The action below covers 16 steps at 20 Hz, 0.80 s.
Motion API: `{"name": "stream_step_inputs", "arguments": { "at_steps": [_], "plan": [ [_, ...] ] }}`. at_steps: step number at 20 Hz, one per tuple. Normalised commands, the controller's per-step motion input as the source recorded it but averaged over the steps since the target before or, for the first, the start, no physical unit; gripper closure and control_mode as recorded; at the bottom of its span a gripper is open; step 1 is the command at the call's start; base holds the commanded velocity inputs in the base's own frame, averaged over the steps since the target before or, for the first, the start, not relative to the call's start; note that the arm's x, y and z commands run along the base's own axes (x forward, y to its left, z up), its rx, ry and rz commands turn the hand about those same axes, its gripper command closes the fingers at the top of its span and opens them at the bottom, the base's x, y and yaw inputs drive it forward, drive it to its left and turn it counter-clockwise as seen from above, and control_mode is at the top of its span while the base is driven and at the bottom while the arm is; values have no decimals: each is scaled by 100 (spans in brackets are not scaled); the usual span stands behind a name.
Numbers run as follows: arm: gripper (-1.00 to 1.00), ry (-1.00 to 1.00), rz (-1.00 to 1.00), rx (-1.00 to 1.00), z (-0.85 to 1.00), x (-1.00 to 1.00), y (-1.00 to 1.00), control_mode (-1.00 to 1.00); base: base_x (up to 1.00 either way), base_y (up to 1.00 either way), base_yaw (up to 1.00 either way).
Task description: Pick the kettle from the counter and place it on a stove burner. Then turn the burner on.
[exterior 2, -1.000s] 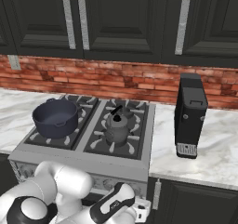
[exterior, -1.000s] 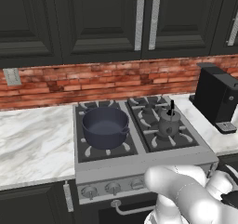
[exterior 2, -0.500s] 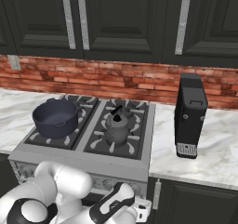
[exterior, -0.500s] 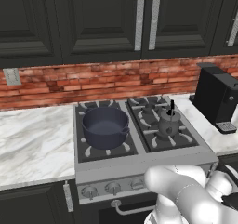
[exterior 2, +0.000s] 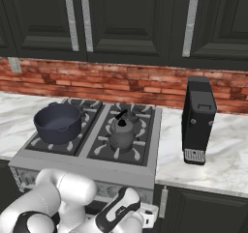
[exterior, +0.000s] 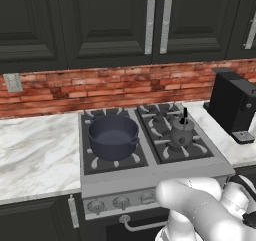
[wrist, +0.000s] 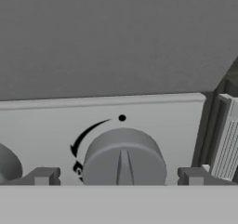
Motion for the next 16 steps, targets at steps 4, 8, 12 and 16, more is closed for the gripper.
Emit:
{"name": "stream_step_inputs", "arguments": {
  "at_steps": [4,8,12,16],
  "plan": [
    [-100,0,0,0,0,13,0,-100,0,0,0],
    [-100,0,0,0,0,7,-3,-100,0,0,0],
    [-100,0,0,0,0,1,-3,-100,0,0,0],
    [-100,0,1,0,-5,0,-4,-100,0,0,0]
  ]
}}
